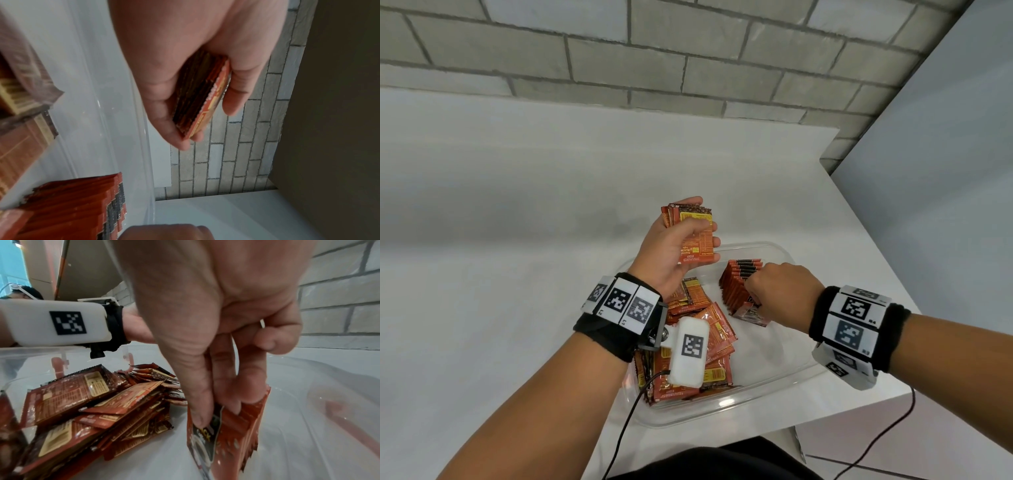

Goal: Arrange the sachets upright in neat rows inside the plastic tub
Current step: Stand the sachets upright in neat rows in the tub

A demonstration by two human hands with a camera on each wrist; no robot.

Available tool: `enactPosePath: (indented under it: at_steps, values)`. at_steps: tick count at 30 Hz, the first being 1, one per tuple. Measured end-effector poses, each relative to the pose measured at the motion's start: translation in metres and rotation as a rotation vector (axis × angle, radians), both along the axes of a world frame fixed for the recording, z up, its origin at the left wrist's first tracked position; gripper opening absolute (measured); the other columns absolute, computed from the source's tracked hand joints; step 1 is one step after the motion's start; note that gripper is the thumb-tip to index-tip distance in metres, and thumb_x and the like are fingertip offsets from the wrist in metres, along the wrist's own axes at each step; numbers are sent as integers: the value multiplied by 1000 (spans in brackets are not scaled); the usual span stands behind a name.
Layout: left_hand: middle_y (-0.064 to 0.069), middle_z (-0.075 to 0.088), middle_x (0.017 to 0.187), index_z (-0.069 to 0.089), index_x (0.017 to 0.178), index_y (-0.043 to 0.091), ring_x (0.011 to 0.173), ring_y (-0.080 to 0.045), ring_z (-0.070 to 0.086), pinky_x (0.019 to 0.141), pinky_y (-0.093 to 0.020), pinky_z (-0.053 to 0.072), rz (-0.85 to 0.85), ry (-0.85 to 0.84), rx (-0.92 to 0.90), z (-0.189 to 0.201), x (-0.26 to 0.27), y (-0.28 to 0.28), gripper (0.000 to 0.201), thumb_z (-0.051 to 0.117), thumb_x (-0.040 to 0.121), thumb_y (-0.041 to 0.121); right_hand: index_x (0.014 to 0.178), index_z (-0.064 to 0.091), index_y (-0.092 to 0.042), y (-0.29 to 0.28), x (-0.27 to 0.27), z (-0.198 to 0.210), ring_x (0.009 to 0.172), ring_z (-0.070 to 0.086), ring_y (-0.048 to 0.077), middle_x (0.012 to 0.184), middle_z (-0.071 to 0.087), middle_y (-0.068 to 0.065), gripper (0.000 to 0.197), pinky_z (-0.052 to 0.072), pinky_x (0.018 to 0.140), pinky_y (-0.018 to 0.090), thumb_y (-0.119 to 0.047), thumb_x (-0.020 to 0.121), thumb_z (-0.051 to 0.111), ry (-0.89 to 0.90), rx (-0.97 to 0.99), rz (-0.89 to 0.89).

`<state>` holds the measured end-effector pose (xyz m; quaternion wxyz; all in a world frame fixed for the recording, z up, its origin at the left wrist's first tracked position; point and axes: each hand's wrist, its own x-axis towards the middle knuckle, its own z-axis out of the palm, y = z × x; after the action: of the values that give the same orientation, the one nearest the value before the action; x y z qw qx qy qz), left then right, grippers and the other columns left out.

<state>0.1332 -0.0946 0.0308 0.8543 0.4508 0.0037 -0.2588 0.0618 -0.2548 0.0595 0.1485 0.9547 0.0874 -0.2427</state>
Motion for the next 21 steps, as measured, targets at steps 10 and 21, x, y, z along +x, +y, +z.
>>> enactPosePath:
  at_steps: [10,21]
  values:
    - [-10,66,90,55,126,14,73,-21,67,66,-36,57,-10,-7,16,0,0,0,38,57,90,4,101,60,-6,7,1,-1,68,45,23,96,63,10,19,39,61,29,-8,93,43,47,-33,76]
    - [-11,66,92,56,126,13,74,-21,67,64,-35,57,-4,-10,18,-1,0,0,39,58,88,3,103,62,-7,4,4,-7,70,53,25,95,64,9,21,37,57,28,-7,93,43,91,-73,159]
